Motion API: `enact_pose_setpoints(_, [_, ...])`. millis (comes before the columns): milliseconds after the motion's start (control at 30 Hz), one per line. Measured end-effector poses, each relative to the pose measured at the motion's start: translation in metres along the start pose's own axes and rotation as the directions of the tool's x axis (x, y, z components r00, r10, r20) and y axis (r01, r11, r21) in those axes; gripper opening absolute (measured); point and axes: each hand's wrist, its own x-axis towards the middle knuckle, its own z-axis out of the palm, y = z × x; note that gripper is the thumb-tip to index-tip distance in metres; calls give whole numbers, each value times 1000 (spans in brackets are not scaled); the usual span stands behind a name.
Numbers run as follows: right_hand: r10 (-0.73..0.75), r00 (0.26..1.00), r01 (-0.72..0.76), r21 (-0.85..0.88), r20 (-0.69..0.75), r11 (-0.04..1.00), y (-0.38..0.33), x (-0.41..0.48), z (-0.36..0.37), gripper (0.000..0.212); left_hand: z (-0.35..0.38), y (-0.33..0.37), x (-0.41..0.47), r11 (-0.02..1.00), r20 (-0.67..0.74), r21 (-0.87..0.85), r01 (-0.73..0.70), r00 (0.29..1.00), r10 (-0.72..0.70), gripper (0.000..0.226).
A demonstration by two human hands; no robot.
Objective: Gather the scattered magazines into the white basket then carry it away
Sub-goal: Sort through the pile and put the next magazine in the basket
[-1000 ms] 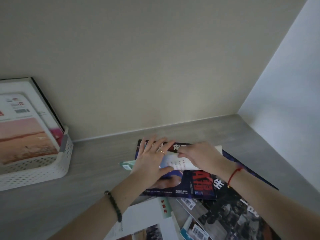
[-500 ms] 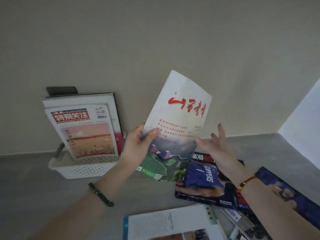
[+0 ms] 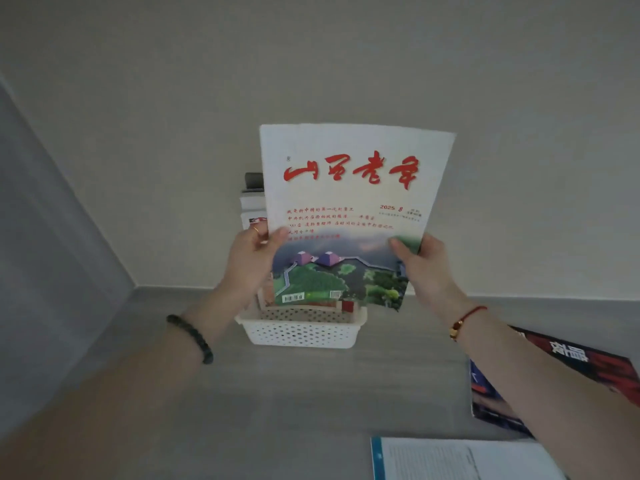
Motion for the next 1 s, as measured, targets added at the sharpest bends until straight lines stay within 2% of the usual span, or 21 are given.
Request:
enact_pose_setpoints(100, [4,1000,-5,-25,-20,1000,-6,13,35,26,-26,-14,28,993,-111,117,3,994,10,24])
enact_pose_setpoints(200, [27,999,-29,-84,-25,996,-3,23,61,28,-39,-35,48,987,-169,127,101,983,-79,25])
enact_pose_setpoints(367, [91,995,-95,-140,-31,986,19,35,85,27,-42,-72,64,981,-149,112,161,978,-143,23])
enact_pose_setpoints(467, [126,992,-126,-126,-15,984,33,42,95,18,-38,-92,70,975,-169,109,195,970,-175,24])
enact_pose_setpoints(600, [159,986,-163,-90,-47,983,52,48,101,7,-40,-111,80,969,-188,175,172,972,-138,13])
enact_pose_setpoints(700, [187,977,-196,-93,-103,976,68,48,100,6,-38,-126,82,967,-177,193,168,975,-134,23])
enact_pose_setpoints(767, [183,969,-202,-110,-164,973,75,49,100,20,-33,-134,79,960,-148,194,204,973,-177,29])
enact_pose_setpoints(900, [87,976,-119,-152,-200,981,76,57,99,75,-24,-131,82,982,-25,48,182,983,-180,54])
enact_pose_setpoints(1000, [118,988,-128,-104,-98,986,70,70,98,79,-22,-112,94,976,63,-92,195,980,-190,65])
